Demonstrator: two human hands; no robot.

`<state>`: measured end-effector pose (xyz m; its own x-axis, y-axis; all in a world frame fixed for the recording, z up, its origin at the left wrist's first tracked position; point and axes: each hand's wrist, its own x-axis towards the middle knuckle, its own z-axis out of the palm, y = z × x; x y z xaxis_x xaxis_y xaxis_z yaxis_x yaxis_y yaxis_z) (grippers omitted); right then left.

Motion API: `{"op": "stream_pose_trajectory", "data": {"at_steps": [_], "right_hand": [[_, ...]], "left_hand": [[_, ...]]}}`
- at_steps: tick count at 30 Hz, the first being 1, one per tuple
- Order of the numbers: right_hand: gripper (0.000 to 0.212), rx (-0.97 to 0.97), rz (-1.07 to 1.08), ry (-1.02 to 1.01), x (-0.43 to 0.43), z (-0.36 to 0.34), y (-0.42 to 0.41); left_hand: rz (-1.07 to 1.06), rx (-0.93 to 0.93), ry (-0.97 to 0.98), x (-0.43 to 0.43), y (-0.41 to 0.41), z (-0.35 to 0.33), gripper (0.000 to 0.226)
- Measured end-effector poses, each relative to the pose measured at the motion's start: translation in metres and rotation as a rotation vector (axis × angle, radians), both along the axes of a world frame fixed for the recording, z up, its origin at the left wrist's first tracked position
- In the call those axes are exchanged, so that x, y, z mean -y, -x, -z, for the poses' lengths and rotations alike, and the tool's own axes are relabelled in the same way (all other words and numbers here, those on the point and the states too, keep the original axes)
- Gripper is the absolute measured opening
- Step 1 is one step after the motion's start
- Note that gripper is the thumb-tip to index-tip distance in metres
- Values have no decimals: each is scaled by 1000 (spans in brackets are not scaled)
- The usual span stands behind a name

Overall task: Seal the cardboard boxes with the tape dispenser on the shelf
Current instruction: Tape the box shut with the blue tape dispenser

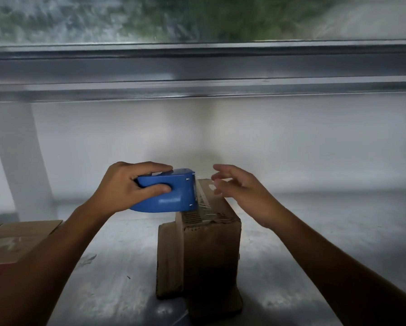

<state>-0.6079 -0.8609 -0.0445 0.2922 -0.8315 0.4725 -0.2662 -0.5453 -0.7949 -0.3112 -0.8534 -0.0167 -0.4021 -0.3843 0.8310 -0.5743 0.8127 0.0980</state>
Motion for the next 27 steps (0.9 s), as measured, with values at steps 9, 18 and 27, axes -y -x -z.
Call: {"op": "stream_pose_trajectory", "data": {"at_steps": [9,18,27], "right_hand": [[15,-95,-138,-78,18,-16,-23],[7,-33,-26,54,8,-18,-24],[13,78,40,124,-26,-22,3]], "left_hand": [[-11,63,-30,-2,-4,-5,58],[-68,75,-27,-8,-1,-9,49],[-51,34,-99,-26,-5,-29,46]]}}
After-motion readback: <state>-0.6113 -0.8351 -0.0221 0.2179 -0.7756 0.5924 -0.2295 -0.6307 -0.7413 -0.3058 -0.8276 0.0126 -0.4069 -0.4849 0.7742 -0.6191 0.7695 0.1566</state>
